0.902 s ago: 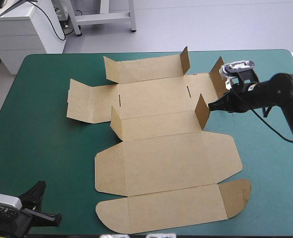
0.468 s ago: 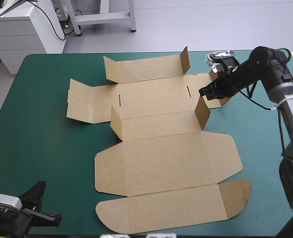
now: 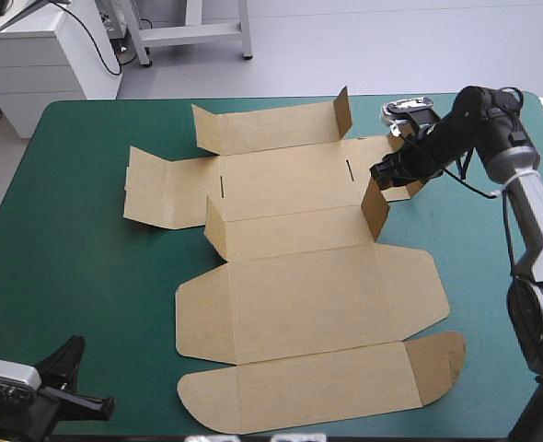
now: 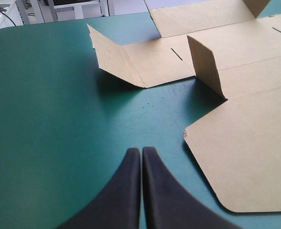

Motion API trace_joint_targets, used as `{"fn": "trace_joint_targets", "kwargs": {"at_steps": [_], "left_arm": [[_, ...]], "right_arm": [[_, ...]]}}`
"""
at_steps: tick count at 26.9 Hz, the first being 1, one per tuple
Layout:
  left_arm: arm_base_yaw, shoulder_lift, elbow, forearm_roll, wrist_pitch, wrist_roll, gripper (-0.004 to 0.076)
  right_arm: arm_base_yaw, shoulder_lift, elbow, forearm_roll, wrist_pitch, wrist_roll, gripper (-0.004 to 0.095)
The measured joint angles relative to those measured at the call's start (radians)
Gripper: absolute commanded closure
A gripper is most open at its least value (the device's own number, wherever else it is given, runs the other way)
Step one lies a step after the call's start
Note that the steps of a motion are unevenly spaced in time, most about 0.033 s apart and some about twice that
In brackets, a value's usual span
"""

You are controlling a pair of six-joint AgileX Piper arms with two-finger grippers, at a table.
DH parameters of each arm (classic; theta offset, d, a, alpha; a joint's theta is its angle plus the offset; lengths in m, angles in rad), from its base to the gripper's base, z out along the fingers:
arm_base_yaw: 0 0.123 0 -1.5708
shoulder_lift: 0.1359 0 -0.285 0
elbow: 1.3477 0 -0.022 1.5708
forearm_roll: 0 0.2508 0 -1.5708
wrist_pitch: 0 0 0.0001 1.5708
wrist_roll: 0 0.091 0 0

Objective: Fold the box

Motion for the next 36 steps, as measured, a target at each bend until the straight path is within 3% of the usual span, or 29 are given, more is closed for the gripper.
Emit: {"fn": "trace_joint_targets", "kwargs": {"at_steps": [15, 18, 22, 26, 31, 33, 36], "left_arm": [[0.0, 0.0, 0.0, 0.001, 0.0, 0.0, 0.0731], [0.0, 0.0, 0.0, 0.0, 0.0, 0.0, 0.0731], [0.0, 0.0, 0.0, 0.0, 0.0, 0.0, 0.0731], [0.0, 0.0, 0.0, 0.0, 0.0, 0.0, 0.0731], [0.0, 0.0, 0.0, 0.0, 0.0, 0.0, 0.0731], [0.0, 0.0, 0.0, 0.0, 0.0, 0.0, 0.0731], [0.0, 0.0, 0.0, 0.0, 0.0, 0.0, 0.0731]], "right_arm": [[0.06, 0.16, -0.001, -0.016, -0.004, 0.011, 0.041], [0.07, 0.181, -0.001, -0.024, -0.004, 0.019, 0.0549], [0.07, 0.188, -0.002, -0.073, -0.005, 0.022, 0.0929], [0.073, 0.188, -0.024, -0.098, -0.005, -0.002, 0.092], [0.105, 0.188, -0.082, -0.129, -0.011, -0.203, 0.0923], [0.169, 0.188, -0.114, -0.14, -0.012, -0.346, 0.0924], [0.269, 0.188, -0.14, -0.227, -0.003, -0.443, 0.0924]]}}
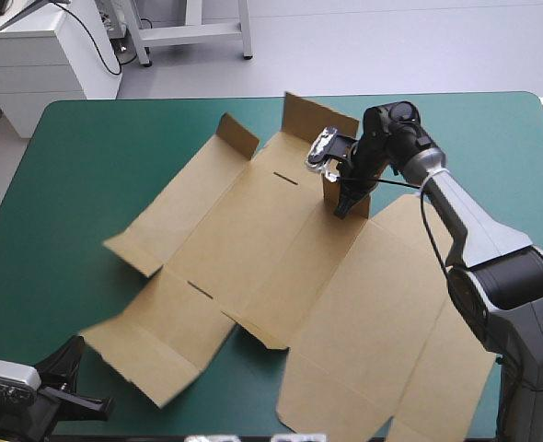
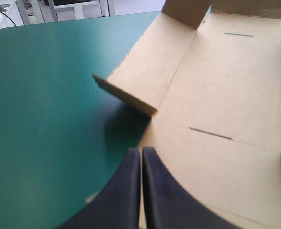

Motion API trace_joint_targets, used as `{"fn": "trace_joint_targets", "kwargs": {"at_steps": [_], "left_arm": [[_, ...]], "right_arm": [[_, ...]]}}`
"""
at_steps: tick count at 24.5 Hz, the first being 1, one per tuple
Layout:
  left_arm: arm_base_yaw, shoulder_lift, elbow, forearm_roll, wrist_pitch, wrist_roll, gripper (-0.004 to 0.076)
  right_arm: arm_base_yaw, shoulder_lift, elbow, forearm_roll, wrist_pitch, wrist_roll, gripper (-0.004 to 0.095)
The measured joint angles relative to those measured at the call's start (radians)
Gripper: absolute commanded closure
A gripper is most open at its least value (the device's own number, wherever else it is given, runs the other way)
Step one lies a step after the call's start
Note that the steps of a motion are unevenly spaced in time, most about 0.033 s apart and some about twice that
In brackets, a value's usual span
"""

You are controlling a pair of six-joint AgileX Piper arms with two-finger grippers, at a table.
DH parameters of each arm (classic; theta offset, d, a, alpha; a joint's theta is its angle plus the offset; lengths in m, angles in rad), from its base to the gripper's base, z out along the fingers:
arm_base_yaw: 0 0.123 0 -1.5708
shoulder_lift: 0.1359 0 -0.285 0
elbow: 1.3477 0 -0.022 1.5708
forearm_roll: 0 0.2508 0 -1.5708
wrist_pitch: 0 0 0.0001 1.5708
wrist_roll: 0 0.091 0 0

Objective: Fold the box

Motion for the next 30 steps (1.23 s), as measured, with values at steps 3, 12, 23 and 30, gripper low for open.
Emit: {"fn": "trace_joint_targets", "kwargs": {"at_steps": [3, 12, 23, 30], "left_arm": [[0.0, 0.0, 0.0, 0.0, 0.0, 0.0, 0.0731], [0.0, 0.0, 0.0, 0.0, 0.0, 0.0, 0.0731], [0.0, 0.0, 0.0, 0.0, 0.0, 0.0, 0.0731], [0.0, 0.0, 0.0, 0.0, 0.0, 0.0, 0.0731]], "right_arm": [[0.086, 0.0, -0.012, -0.08, 0.0, -0.101, 0.0924], [0.23, 0.0, -0.013, -0.157, -0.203, -0.226, 0.0929], [0.271, 0.046, -0.014, -0.128, -0.456, -0.242, 0.0929], [0.272, 0.073, -0.014, -0.08, -0.452, -0.241, 0.0926]]}}
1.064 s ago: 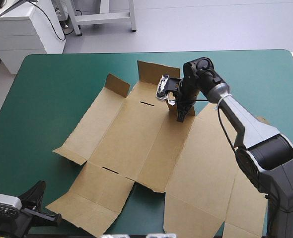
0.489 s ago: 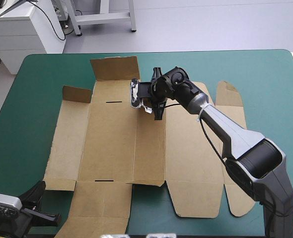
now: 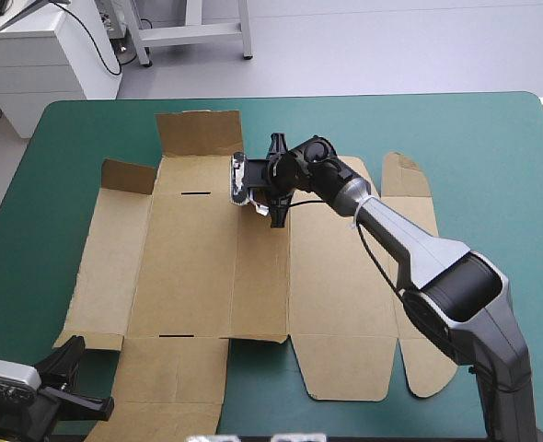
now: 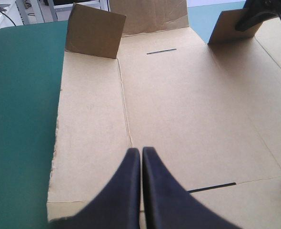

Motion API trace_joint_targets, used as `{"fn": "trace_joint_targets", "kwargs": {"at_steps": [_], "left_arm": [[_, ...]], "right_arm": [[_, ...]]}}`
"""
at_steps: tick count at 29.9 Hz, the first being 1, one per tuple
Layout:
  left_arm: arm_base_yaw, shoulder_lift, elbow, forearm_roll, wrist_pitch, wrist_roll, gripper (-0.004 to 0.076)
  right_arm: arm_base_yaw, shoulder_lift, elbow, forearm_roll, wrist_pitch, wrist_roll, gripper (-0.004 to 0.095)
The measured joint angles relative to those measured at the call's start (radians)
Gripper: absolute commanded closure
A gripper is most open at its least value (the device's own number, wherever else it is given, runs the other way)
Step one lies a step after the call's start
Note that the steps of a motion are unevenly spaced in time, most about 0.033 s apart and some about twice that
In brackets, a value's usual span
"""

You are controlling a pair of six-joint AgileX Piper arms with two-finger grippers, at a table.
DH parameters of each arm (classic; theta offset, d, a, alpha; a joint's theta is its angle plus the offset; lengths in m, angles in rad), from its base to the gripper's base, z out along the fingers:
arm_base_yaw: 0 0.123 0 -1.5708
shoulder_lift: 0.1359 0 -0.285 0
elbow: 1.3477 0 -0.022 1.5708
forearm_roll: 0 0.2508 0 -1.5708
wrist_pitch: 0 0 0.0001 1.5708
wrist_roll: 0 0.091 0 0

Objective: Fold the box

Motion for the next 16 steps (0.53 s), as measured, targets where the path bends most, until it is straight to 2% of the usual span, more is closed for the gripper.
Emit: {"fn": "trace_joint_targets", "kwargs": {"at_steps": [3, 5, 7, 11, 13, 16], "left_arm": [[0.0, 0.0, 0.0, 0.0, 0.0, 0.0, 0.0731], [0.0, 0.0, 0.0, 0.0, 0.0, 0.0, 0.0731], [0.0, 0.0, 0.0, 0.0, 0.0, 0.0, 0.0731], [0.0, 0.0, 0.0, 0.0, 0.0, 0.0, 0.0731], [0.0, 0.0, 0.0, 0.0, 0.0, 0.0, 0.0731], [0.0, 0.0, 0.0, 0.0, 0.0, 0.0, 0.0731]], "right_arm": [[0.0, 0.0, 0.0, 0.028, -0.004, 0.005, 0.0915], [0.0, 0.0, 0.0, 0.034, -0.003, 0.037, 0.0869], [0.0, 0.001, 0.0, 0.035, -0.001, 0.072, 0.0789], [0.0, 0.007, 0.0, 0.039, -0.002, 0.103, 0.052], [0.0, 0.008, 0.0, 0.04, -0.008, 0.108, 0.0434], [0.0, 0.008, -0.004, 0.038, -0.017, 0.141, 0.0425]]}}
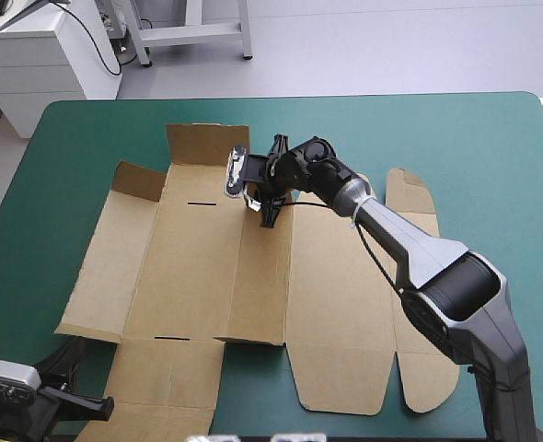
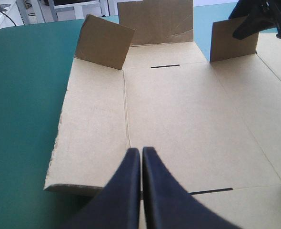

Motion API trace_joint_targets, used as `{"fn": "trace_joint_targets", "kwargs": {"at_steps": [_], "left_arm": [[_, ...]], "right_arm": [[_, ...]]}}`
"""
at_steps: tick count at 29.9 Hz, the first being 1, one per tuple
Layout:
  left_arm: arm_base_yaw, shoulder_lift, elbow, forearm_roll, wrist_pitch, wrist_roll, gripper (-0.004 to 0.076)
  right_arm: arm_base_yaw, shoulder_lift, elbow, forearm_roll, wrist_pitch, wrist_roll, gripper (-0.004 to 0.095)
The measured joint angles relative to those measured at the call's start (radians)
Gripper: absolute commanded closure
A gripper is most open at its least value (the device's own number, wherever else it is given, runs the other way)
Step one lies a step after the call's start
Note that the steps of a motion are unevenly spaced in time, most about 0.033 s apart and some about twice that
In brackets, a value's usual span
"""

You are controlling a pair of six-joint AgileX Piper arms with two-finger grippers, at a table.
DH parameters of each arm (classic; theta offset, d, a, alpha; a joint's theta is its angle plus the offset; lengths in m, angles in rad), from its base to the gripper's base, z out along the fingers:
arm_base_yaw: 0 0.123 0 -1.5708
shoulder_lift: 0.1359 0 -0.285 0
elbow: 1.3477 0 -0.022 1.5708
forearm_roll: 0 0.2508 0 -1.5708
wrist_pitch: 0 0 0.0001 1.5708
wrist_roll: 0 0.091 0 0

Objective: Fold the box

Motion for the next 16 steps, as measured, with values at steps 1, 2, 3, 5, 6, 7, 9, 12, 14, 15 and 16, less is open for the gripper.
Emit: {"fn": "trace_joint_targets", "kwargs": {"at_steps": [1, 2, 3, 5, 6, 7, 9, 12, 14, 15, 16], "left_arm": [[0.0, 0.0, 0.0, 0.0, 0.0, 0.0, 0.0731], [0.0, 0.0, 0.0, 0.0, 0.0, 0.0, 0.0731], [0.0, 0.0, 0.0, 0.0, 0.0, 0.0, 0.0731], [0.0, 0.0, 0.0, 0.0, 0.0, 0.0, 0.0731], [0.0, 0.0, 0.0, 0.0, 0.0, 0.0, 0.0731], [0.0, 0.0, 0.0, 0.001, 0.0, 0.0, 0.0731], [0.0, 0.0, 0.0, 0.003, 0.0, 0.0, 0.0731], [0.0, 0.008, -0.009, 0.011, 0.001, 0.0, 0.0731], [0.0, 0.047, -0.038, 0.012, 0.002, 0.0, 0.0731], [0.0, 0.07, -0.059, 0.014, 0.002, 0.0, 0.0731], [0.0, 0.112, -0.083, 0.02, 0.0, 0.0, 0.0731]], "right_arm": [[0.0, 0.0, -0.006, -0.006, 0.0, 0.021, 0.0447], [0.0, 0.0, -0.014, -0.009, 0.003, 0.043, 0.0475], [0.0, 0.0, -0.024, -0.009, 0.005, 0.063, 0.0521], [0.0, -0.009, -0.043, -0.012, 0.018, 0.113, 0.0639], [0.0, -0.016, -0.048, -0.012, 0.024, 0.132, 0.0724], [0.0, -0.028, -0.051, -0.012, 0.035, 0.155, 0.0817], [0.0, -0.055, -0.053, -0.012, 0.068, 0.191, 0.0918], [0.0, -0.094, -0.056, -0.021, 0.175, 0.252, 0.0914], [-0.002, -0.106, -0.057, -0.039, 0.285, 0.318, 0.0914], [-0.005, -0.107, -0.057, -0.043, 0.339, 0.344, 0.0914], [-0.012, -0.107, -0.057, -0.044, 0.387, 0.382, 0.0914]]}}
